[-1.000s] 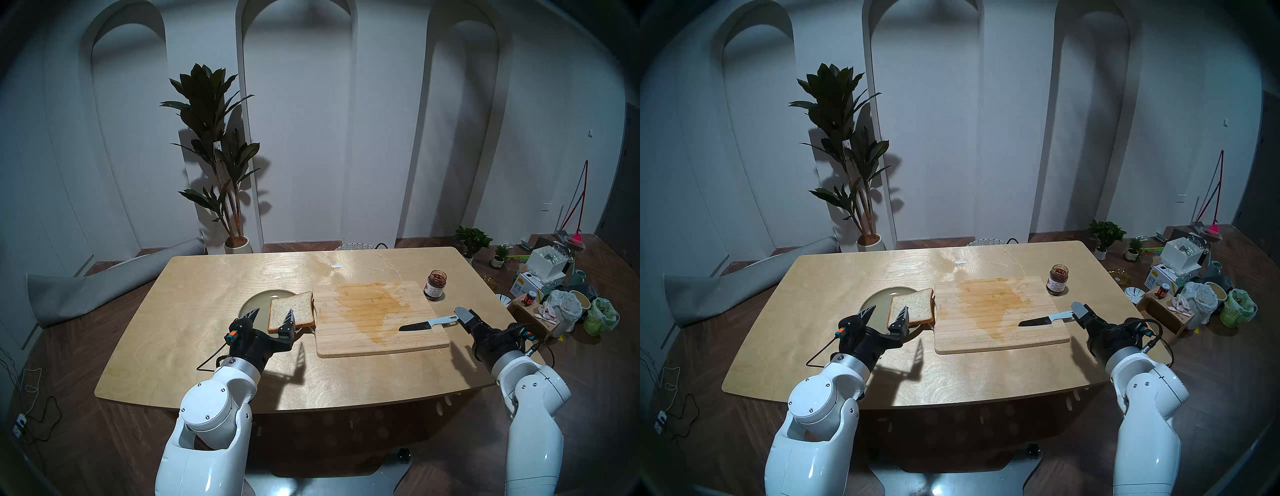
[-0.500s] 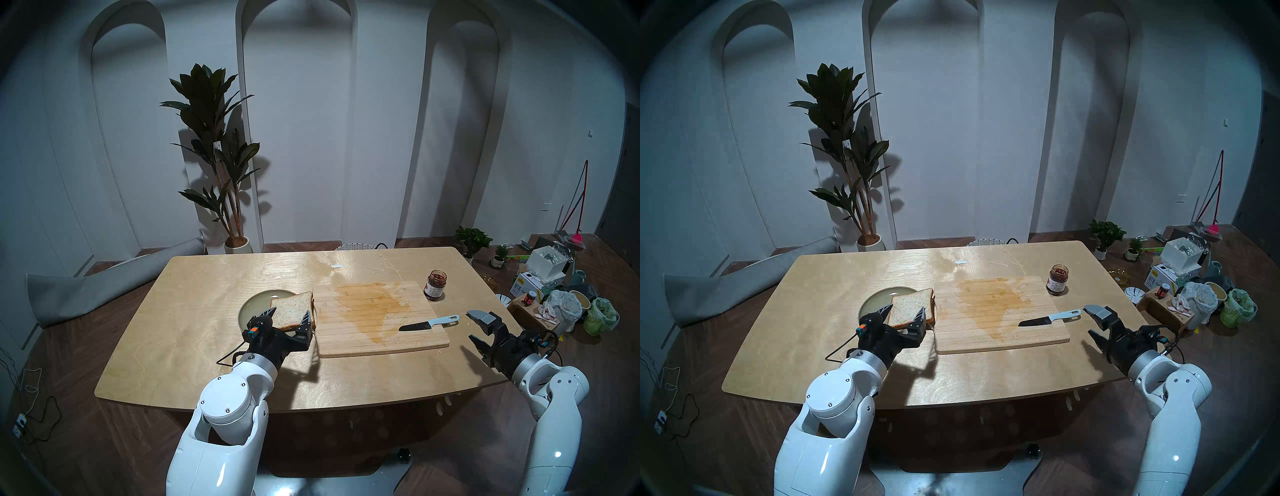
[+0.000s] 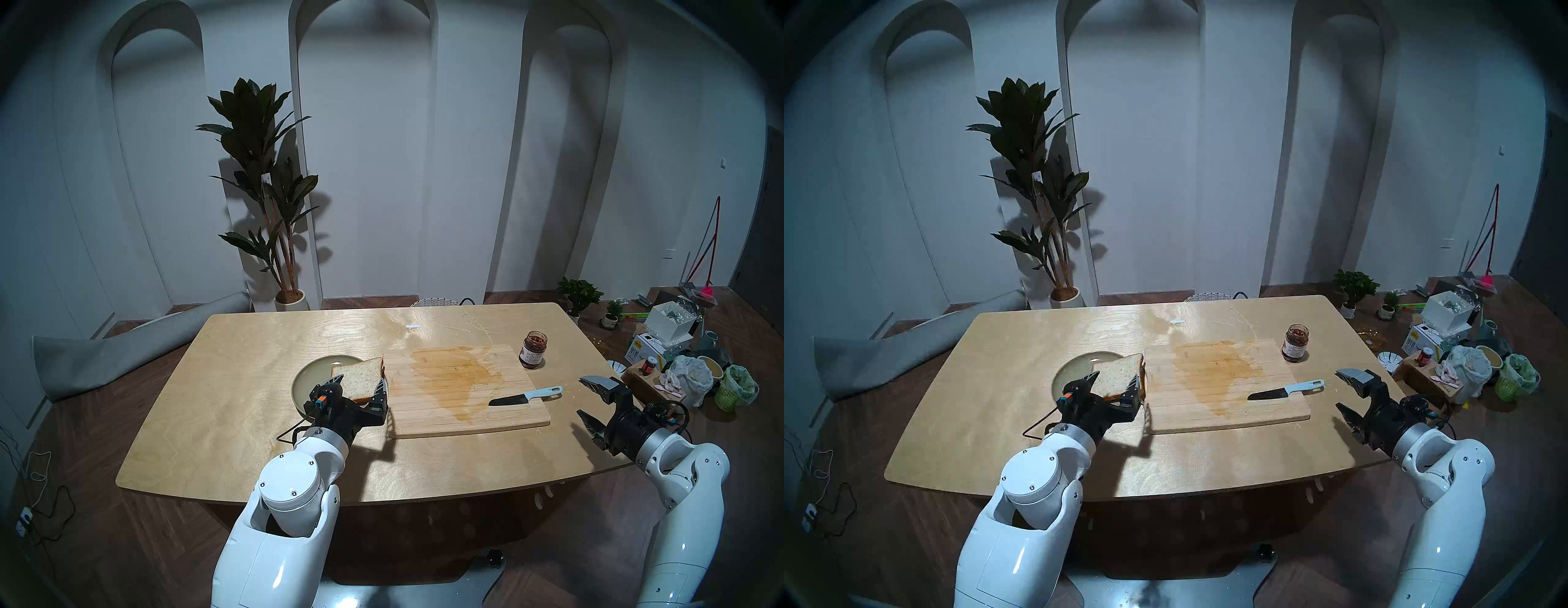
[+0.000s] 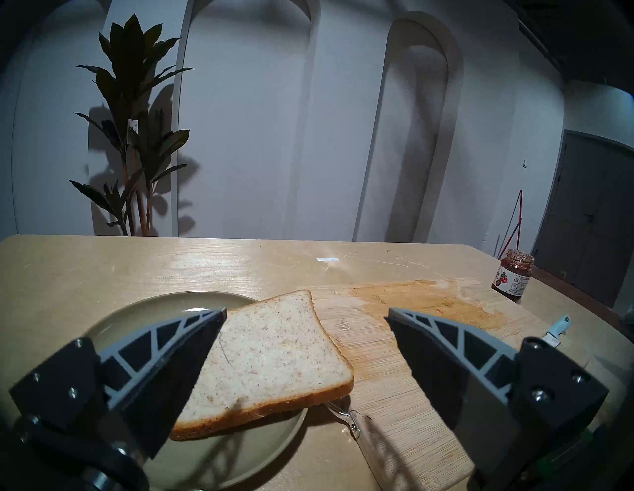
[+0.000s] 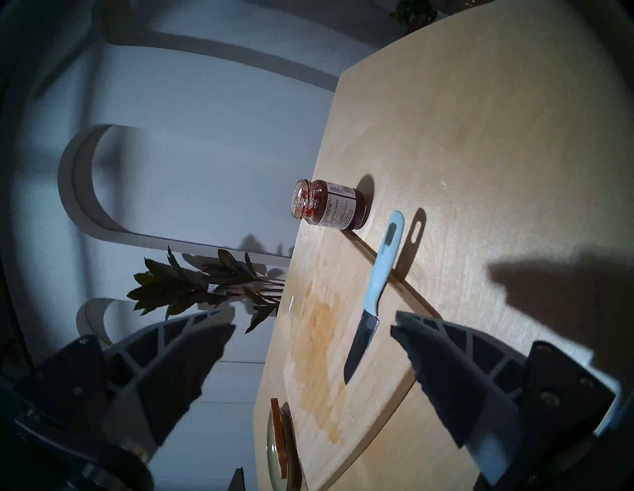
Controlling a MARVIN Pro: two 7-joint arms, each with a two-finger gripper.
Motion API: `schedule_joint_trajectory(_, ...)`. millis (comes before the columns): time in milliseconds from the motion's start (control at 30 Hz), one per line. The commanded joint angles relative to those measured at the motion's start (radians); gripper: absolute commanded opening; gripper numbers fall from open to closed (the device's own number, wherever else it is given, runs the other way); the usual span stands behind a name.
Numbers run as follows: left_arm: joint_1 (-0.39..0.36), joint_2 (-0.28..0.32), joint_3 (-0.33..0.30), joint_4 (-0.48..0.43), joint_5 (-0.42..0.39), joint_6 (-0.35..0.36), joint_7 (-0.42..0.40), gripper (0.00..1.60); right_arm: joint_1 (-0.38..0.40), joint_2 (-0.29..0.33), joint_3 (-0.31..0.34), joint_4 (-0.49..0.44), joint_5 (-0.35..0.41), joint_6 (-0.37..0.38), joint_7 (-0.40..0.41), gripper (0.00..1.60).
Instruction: Spread jam over the slice of bread with the knife
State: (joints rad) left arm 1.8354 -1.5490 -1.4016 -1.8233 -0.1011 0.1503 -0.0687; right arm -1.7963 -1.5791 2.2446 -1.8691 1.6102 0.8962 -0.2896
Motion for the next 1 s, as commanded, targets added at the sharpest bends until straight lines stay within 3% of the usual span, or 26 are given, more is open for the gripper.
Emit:
schedule_joint_trajectory(0, -0.030, -0.008, 0.001, -0.005, -0.004, -0.006, 0.003, 1.60, 0.009, -0.061, -0.046, -0.002, 0.118, -0.127, -0.088, 1.60)
schedule_joint_trajectory(133, -0.036, -0.008, -0.001, 0.002, -0.013, -0.007, 0.006, 1.60, 0.035, -0.058, -0.061, -0.003, 0.154, -0.188, -0.155, 1.60)
schedule_joint_trajectory(367, -0.047, -0.003, -0.003, 0.011, -0.029, -0.011, 0.005, 1.60, 0.093, -0.035, -0.072, 0.008, 0.076, -0.258, -0.214, 1.60)
schedule_joint_trajectory(567, -0.047, -0.010, -0.012, 0.014, -0.046, -0.013, 0.007, 1.60, 0.134, 0.002, -0.080, 0.048, 0.083, -0.237, -0.192, 1.60)
schedule_joint_trajectory(967, -0.040, -0.010, -0.027, 0.008, -0.054, -0.011, 0.012, 1.60, 0.149, 0.016, -0.116, 0.085, -0.019, -0.280, -0.140, 1.60)
